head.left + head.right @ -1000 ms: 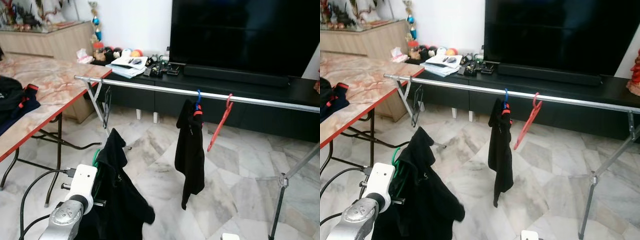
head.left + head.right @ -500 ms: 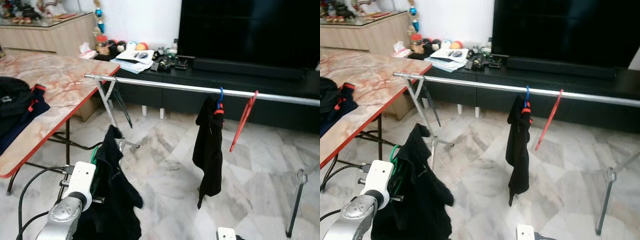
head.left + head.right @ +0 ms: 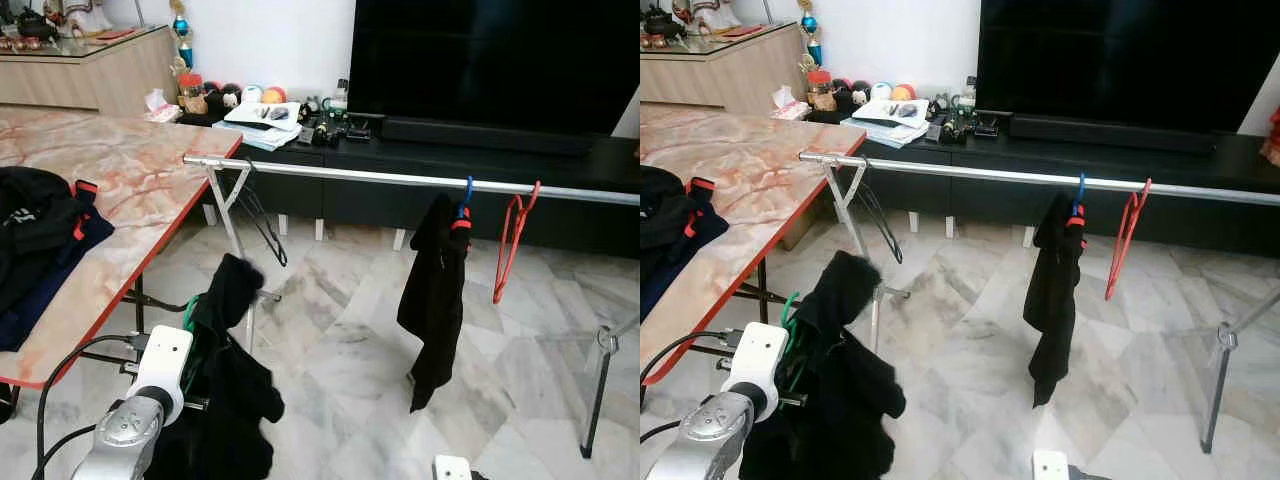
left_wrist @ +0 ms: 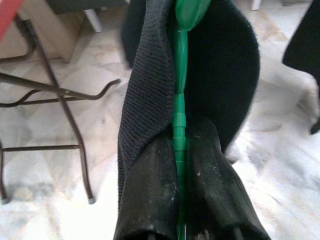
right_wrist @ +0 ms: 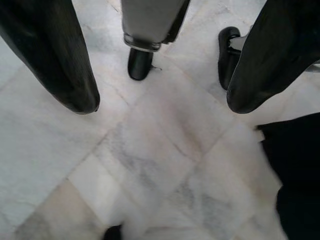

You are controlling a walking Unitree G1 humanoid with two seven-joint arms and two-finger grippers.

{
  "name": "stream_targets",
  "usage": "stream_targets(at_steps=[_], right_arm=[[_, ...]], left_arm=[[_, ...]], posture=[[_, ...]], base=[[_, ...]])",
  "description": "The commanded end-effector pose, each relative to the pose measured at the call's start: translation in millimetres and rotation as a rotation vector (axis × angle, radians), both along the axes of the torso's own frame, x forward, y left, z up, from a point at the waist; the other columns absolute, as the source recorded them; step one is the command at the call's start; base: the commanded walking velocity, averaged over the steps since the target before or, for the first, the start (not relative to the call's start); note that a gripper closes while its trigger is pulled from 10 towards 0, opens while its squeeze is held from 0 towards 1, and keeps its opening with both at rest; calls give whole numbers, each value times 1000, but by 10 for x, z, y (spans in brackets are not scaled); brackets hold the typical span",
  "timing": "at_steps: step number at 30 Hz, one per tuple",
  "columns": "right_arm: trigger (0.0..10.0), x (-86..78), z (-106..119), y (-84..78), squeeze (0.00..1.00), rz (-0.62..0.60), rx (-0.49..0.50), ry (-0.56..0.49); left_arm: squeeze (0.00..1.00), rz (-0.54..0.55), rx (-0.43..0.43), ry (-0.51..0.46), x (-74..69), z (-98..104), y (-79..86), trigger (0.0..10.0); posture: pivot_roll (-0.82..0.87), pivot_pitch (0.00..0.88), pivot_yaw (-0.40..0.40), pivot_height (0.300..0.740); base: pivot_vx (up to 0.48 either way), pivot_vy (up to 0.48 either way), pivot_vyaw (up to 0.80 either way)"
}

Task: Hang hanger

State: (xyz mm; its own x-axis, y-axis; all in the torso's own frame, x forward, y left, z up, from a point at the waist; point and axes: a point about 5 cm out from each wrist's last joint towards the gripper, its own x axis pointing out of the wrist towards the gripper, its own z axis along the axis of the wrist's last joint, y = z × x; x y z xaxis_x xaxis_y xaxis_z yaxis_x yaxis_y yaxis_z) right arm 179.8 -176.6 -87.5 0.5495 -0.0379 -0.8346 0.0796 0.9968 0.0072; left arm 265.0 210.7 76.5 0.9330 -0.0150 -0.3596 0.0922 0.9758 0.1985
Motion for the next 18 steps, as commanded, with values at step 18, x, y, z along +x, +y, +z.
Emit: stream_targets(at_steps=[18], right_arm=[[10000, -5, 1, -25, 0, -28, -3, -9]], left_arm=[[0, -40, -22, -37, 8, 89, -74, 10000]], posture=[[182, 0, 9, 740]], base=[[-141, 0, -268]])
